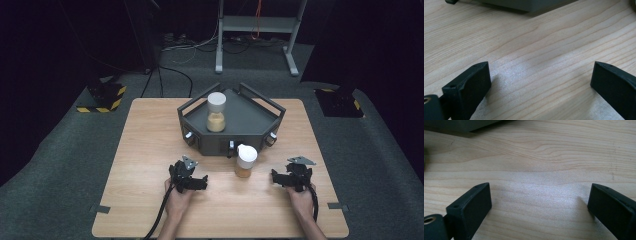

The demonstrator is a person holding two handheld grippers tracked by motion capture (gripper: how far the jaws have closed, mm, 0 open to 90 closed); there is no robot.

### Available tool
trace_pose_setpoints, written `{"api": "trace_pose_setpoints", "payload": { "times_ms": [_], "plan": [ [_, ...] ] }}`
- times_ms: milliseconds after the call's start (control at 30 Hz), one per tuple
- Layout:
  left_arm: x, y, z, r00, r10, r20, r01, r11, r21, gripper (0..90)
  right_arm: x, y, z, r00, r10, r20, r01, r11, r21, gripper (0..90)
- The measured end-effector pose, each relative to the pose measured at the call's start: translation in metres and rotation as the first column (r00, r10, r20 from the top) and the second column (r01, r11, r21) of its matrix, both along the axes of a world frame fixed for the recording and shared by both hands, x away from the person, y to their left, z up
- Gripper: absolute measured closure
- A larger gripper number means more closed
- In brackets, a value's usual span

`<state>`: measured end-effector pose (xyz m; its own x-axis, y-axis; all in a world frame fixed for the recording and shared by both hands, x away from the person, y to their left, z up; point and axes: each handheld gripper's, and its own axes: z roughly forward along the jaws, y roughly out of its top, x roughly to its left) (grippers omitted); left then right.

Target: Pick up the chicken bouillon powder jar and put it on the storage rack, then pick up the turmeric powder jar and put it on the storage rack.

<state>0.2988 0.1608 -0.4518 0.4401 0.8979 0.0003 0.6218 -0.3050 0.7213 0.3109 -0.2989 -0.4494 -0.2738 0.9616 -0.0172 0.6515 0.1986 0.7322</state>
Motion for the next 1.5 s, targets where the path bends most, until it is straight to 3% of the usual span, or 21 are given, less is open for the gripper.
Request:
{"api": "trace_pose_setpoints", "payload": {
  "times_ms": [567, 1033, 1167, 1500],
  "plan": [
    [0.0, 0.0, 0.0, 1.0, 0.0, 0.0, 0.0, 1.0, 0.0, 2.8, 0.0, 0.0, 0.0, 1.0, -0.001, 0.0, 0.001, 1.0, 0.001, 4.6],
    [0.0, 0.0, 0.0, 1.0, 0.0, 0.0, 0.0, 1.0, 0.0, 2.8, 0.0, -0.004, 0.002, 0.9995, 0.031, -0.01, -0.031, 1.0, -0.003, 4.2],
    [0.0, 0.0, 0.0, 1.0, 0.0, 0.0, 0.0, 1.0, 0.0, 2.8, -0.002, -0.002, 0.004, 0.9983, 0.058, -0.004, -0.058, 0.998, -0.015, 4.1],
    [0.0, 0.0, 0.0, 1.0, 0.0, 0.0, 0.0, 1.0, 0.0, 2.7, -0.01, -0.006, 0.003, 0.9894, 0.144, 0.022, -0.145, 0.989, 0.044, 4.1]
  ]
}}
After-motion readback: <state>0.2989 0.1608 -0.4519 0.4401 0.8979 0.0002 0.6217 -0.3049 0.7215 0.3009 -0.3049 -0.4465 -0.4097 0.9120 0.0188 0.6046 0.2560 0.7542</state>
